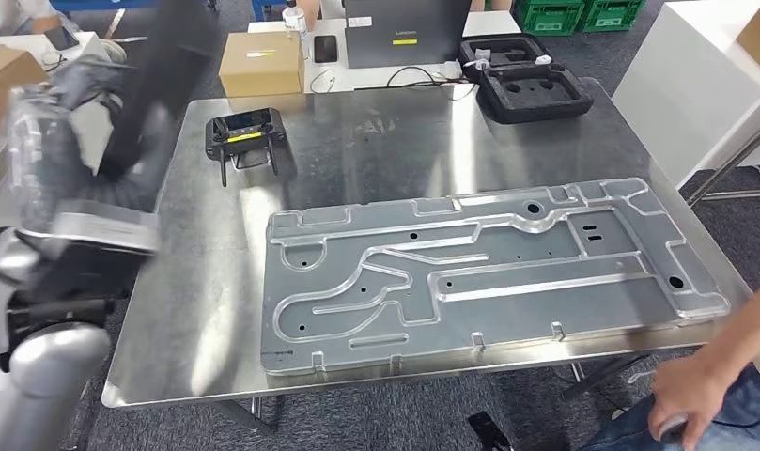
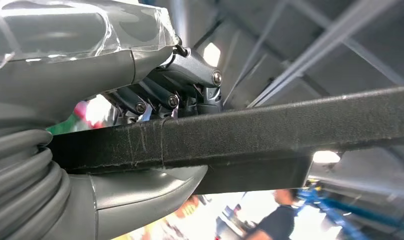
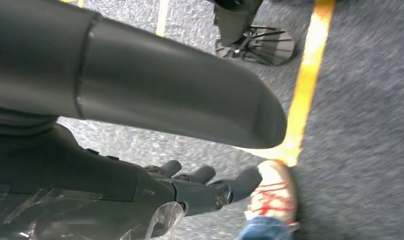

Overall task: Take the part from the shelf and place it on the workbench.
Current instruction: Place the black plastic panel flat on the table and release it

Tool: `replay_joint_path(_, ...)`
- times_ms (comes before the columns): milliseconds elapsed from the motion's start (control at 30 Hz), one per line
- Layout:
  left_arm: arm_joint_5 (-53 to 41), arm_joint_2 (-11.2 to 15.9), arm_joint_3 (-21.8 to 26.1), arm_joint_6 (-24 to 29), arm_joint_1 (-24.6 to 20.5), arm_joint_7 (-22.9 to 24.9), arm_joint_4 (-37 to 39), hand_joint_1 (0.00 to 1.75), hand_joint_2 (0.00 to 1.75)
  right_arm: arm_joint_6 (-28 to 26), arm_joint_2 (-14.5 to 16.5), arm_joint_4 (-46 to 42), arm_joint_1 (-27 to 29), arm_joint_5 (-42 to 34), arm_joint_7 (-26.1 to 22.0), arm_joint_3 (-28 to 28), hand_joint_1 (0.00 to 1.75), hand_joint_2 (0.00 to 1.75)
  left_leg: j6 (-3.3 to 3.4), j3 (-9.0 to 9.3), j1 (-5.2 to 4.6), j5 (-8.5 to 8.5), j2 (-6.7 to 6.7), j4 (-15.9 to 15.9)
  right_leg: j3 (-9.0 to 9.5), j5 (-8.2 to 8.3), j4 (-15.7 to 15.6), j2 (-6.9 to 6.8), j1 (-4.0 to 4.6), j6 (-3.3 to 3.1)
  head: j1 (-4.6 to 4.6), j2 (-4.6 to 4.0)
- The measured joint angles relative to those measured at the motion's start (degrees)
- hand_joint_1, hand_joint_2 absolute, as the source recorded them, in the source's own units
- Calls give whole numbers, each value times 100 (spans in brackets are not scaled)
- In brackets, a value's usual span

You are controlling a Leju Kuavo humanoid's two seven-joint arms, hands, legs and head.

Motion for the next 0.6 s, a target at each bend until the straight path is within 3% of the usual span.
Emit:
replay_joint_path(67,-636,-84,-232,-385,-82,110,55,175,175,45,39,0,-19,39,40,27,0,0,48,54,-22,-65,-9,0,-547,-171,767,-1,7,4,5,1)
replay_joint_path(100,-917,-136,-354,-591,-115,157,98,175,175,70,57,0,-27,60,62,43,0,0,56,91,-33,-101,-23,1,-717,-95,895,-2,7,6,6,1)
replay_joint_path(133,-1191,-194,-481,-828,-160,204,155,175,175,97,74,0,-36,82,84,57,0,0,55,137,-40,-136,-43,3,-770,105,780,-2,7,2,5,1)
replay_joint_path(200,-1650,-322,-756,-1341,-298,282,313,175,175,156,106,0,-53,134,117,91,0,0,32,234,-47,-213,-84,10,-609,701,20,-2,9,-23,5,1)
replay_joint_path(267,-1952,-466,-1030,-1734,-424,312,509,175,175,203,146,0,-102,181,134,129,0,0,-18,282,-74,-283,-103,33,-424,1067,-638,4,26,-54,5,1)
replay_joint_path(300,-2090,-541,-1161,-1859,-471,299,621,175,175,223,175,0,-139,203,135,150,0,0,-44,286,-85,-305,-105,38,-391,1117,-776,12,35,-69,4,1)
replay_joint_path(400,-2626,-744,-1497,-2032,-609,201,976,175,175,272,287,0,-254,287,133,206,0,0,-125,258,-77,-369,-87,86,-371,1110,-809,27,25,-124,-1,1)
replay_joint_path(433,-2847,-797,-1606,-2060,-661,174,1098,175,175,287,322,0,-282,312,136,226,0,0,-166,193,-62,-448,-77,225,-357,1107,-817,26,11,-148,-6,1)
replay_joint_path(500,-3320,-881,-1819,-2100,-737,157,1336,175,175,311,384,0,-319,346,144,268,0,0,-251,-95,-19,-711,-58,806,-333,1093,-823,24,-11,-180,-19,1)
replay_joint_path(567,-3621,-927,-1949,-2127,-766,172,1482,175,175,323,422,0,-331,362,152,297,0,0,-292,-346,10,-904,-53,1291,-327,1083,-822,24,-14,-192,-21,1)
replay_joint_path(600,-3679,-936,-1971,-2137,-767,178,1508,175,175,324,429,0,-331,366,154,302,0,0,-297,-394,14,-934,-52,1379,-326,1081,-822,23,-15,-194,-21,0)
